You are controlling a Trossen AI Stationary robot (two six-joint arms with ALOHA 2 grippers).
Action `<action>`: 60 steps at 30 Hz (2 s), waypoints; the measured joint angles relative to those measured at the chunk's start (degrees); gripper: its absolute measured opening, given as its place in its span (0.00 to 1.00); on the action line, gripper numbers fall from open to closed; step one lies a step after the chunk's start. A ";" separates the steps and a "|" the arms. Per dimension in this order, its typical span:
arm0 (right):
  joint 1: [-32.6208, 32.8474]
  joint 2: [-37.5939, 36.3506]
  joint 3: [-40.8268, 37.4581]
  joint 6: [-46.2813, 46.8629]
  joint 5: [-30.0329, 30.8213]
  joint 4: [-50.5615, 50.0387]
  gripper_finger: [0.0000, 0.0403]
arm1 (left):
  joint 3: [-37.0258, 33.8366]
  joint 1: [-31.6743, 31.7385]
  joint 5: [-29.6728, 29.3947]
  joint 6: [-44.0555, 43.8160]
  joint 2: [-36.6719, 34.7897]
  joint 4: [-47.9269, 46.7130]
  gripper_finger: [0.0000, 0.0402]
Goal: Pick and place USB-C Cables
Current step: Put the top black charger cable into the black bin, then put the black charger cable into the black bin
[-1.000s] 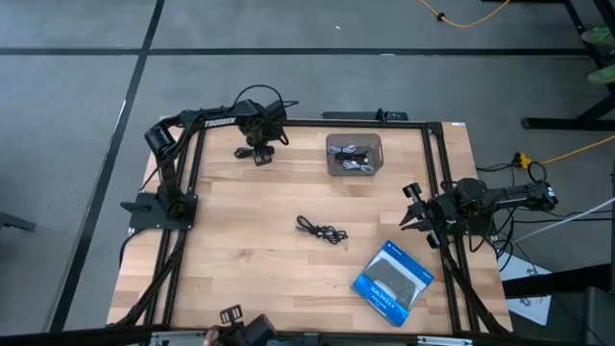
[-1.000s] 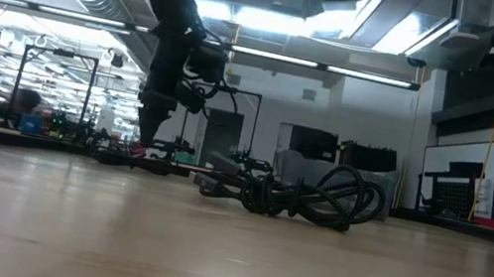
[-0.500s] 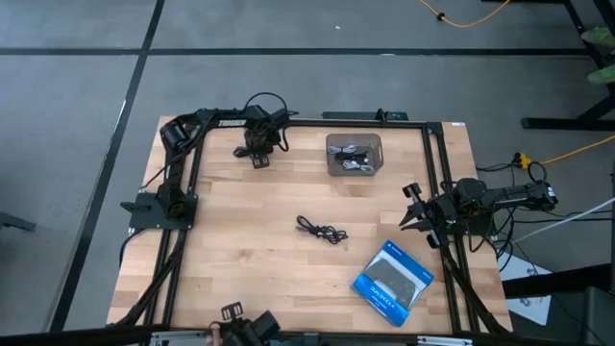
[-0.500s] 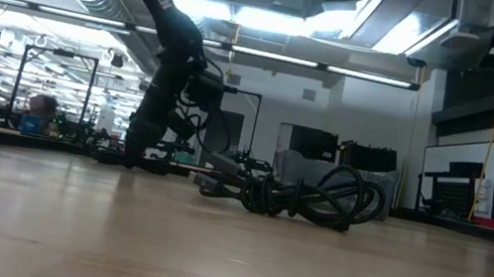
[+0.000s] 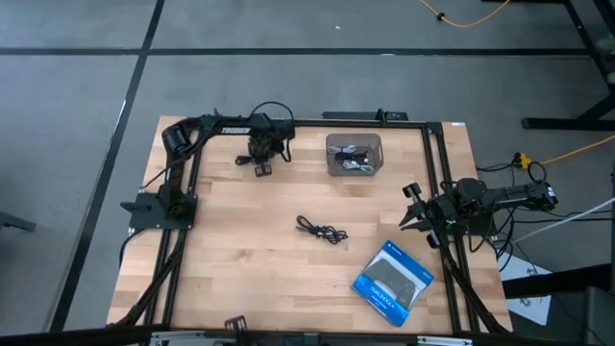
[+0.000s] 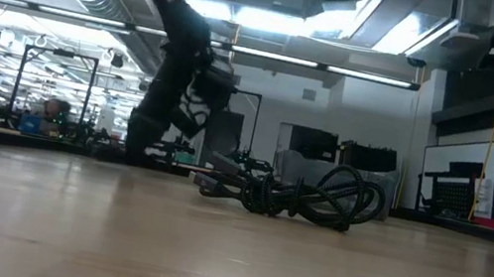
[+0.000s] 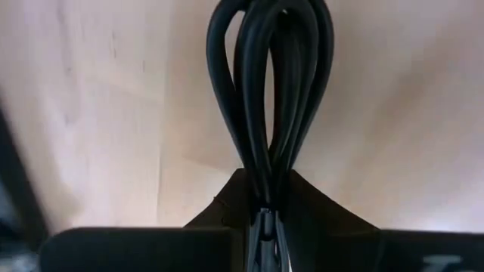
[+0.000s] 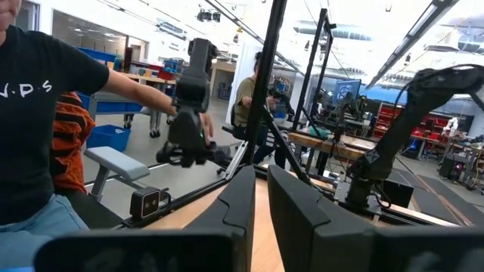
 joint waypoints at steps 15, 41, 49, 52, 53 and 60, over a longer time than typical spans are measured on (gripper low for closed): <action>0.00 0.00 0.00 -0.42 0.02 1.49 0.11 | 7.45 -10.81 6.45 -2.72 -13.18 41.96 0.09; 0.00 -0.11 0.00 -0.32 0.00 5.00 0.11 | 47.34 -12.31 20.12 -0.44 22.29 29.28 0.09; 0.00 -0.11 0.00 -0.20 -0.01 4.67 0.11 | 47.35 -14.04 18.01 -0.33 23.14 27.23 0.18; 0.00 -0.11 0.00 -0.15 -0.02 4.47 0.11 | 47.36 -14.19 15.88 -0.18 23.12 27.02 0.28; 0.00 -0.11 0.00 -0.04 -0.02 4.22 0.11 | 47.36 -14.10 15.33 -0.19 23.12 26.99 0.30; 0.00 -0.11 0.00 1.35 -0.01 3.20 0.11 | 47.36 -12.97 14.96 -0.59 23.12 26.86 0.35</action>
